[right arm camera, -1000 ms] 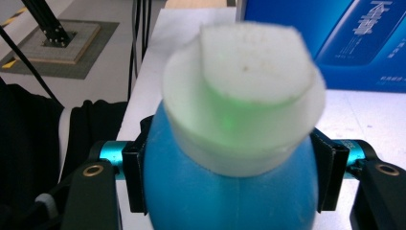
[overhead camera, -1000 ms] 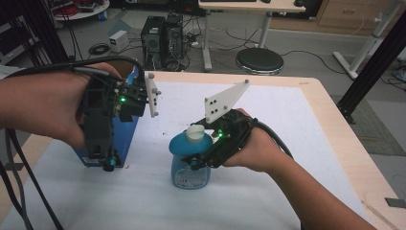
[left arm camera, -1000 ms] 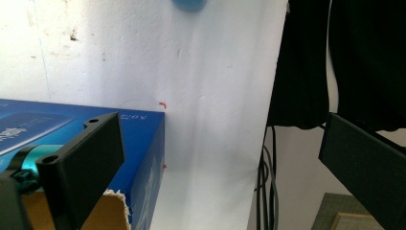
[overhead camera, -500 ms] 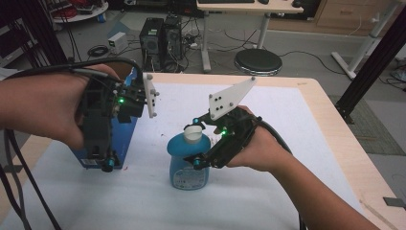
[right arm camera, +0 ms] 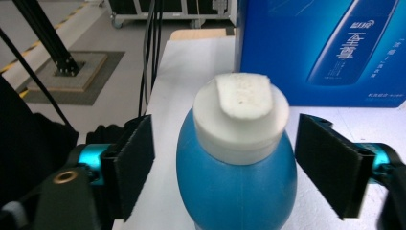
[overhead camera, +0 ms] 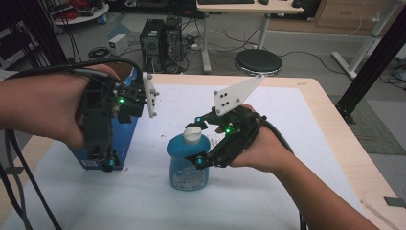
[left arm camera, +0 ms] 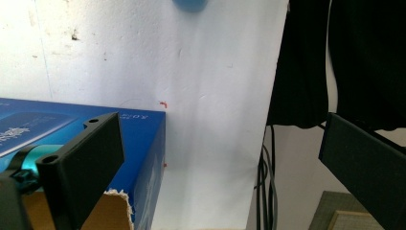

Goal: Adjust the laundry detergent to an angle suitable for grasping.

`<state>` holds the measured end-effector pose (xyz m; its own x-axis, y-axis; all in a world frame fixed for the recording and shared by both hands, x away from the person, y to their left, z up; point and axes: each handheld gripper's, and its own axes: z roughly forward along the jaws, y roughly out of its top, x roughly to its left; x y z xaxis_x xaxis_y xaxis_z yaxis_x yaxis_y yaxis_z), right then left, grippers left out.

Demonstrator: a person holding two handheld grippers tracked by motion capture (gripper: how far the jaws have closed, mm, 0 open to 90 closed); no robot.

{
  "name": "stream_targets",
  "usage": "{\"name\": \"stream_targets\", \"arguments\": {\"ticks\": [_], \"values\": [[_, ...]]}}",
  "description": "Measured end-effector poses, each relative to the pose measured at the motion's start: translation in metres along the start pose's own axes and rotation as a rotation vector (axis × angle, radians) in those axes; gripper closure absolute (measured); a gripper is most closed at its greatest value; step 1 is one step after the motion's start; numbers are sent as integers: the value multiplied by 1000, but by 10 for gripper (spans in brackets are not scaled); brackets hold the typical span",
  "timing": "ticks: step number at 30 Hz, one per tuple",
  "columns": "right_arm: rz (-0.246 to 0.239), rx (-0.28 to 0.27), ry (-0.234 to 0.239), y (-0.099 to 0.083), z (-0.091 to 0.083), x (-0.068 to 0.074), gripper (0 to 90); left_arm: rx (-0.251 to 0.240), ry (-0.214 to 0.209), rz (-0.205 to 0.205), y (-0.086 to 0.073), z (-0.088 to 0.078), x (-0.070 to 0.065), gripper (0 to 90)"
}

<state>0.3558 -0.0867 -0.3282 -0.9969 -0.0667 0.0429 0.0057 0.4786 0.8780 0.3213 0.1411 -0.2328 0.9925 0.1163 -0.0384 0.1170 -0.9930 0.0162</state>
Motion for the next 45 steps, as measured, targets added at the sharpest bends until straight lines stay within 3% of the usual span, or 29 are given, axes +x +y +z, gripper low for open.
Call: {"name": "stream_targets", "arguments": {"ticks": [2,7,11,15,18,22,24,29,33,37,39,45], "values": [[17,-20,2,0,-2,0,137,0,-1,-1,0,0,0,18],[56,-49,17,0,-7,-1,133,1,-1,-4,1,-1,1,17],[59,-56,10,0,-11,-1,134,2,-1,-6,2,0,1,17],[39,-77,-37,-1,-15,0,126,4,-3,0,3,0,2,18],[57,-70,-62,-1,-19,0,122,3,-5,2,4,1,3,18],[72,-43,-98,-2,-21,1,19,-1,-6,0,5,2,3,17],[71,-42,-132,-3,-22,2,16,-2,-6,1,5,2,3,17],[80,-48,-150,-3,-29,3,9,2,-7,2,6,2,3,18],[105,-26,-91,-3,-33,3,9,-2,-7,2,6,2,3,18],[118,26,-67,-4,-36,3,9,0,-7,1,8,1,4,17],[148,53,-39,-3,-39,1,9,1,-8,6,9,1,4,17],[140,141,-97,3,-56,0,9,-1,-7,14,12,2,6,17]]}}
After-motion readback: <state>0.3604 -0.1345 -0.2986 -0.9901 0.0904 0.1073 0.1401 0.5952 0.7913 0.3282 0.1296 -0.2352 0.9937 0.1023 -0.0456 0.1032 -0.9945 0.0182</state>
